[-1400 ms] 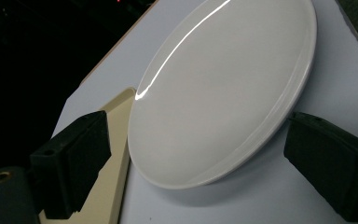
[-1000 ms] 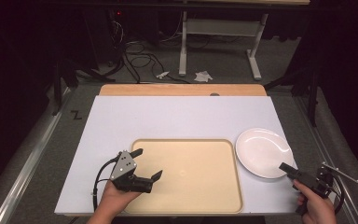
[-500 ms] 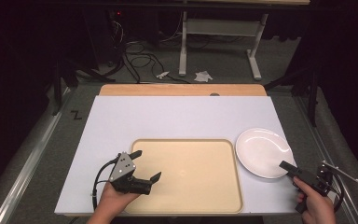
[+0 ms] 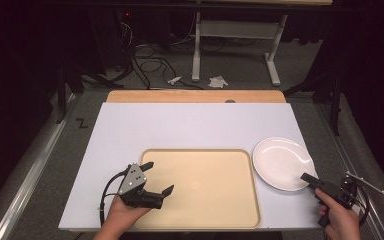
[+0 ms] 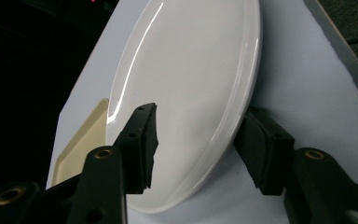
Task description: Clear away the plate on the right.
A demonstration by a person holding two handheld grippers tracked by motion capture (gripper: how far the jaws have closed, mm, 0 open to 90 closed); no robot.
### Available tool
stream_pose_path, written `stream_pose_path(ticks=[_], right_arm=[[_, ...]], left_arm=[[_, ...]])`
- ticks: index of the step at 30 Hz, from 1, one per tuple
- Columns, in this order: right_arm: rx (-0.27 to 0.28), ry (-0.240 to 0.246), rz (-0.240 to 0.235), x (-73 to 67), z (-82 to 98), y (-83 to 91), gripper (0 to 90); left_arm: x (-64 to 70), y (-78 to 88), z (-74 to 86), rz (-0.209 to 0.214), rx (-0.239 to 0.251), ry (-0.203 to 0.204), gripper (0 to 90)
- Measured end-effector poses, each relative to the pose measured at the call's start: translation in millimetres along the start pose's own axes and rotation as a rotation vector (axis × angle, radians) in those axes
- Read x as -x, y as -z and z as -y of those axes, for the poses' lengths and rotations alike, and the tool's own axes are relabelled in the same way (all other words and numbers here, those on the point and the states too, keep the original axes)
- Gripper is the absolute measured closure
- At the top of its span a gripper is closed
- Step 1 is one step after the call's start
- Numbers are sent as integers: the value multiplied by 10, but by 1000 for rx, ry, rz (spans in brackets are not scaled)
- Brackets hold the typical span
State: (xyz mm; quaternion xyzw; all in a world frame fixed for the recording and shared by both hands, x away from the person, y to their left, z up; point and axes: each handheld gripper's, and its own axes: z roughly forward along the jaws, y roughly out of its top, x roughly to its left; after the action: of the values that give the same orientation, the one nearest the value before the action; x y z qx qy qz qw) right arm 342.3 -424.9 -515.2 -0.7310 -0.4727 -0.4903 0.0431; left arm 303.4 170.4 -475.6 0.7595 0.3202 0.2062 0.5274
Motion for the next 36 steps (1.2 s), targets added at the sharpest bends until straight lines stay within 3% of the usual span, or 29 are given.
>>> stream_pose_path(ticks=[17, 29, 36], right_arm=[[4, 19, 40, 47, 8, -1, 719], [-3, 49, 68, 33, 5, -8, 776], [2, 4, 46, 64, -4, -10, 809]], left_arm=[[6, 9, -5, 5, 3, 1, 38], [12, 2, -4, 9, -2, -6, 44], [12, 5, -6, 9, -1, -6, 47]])
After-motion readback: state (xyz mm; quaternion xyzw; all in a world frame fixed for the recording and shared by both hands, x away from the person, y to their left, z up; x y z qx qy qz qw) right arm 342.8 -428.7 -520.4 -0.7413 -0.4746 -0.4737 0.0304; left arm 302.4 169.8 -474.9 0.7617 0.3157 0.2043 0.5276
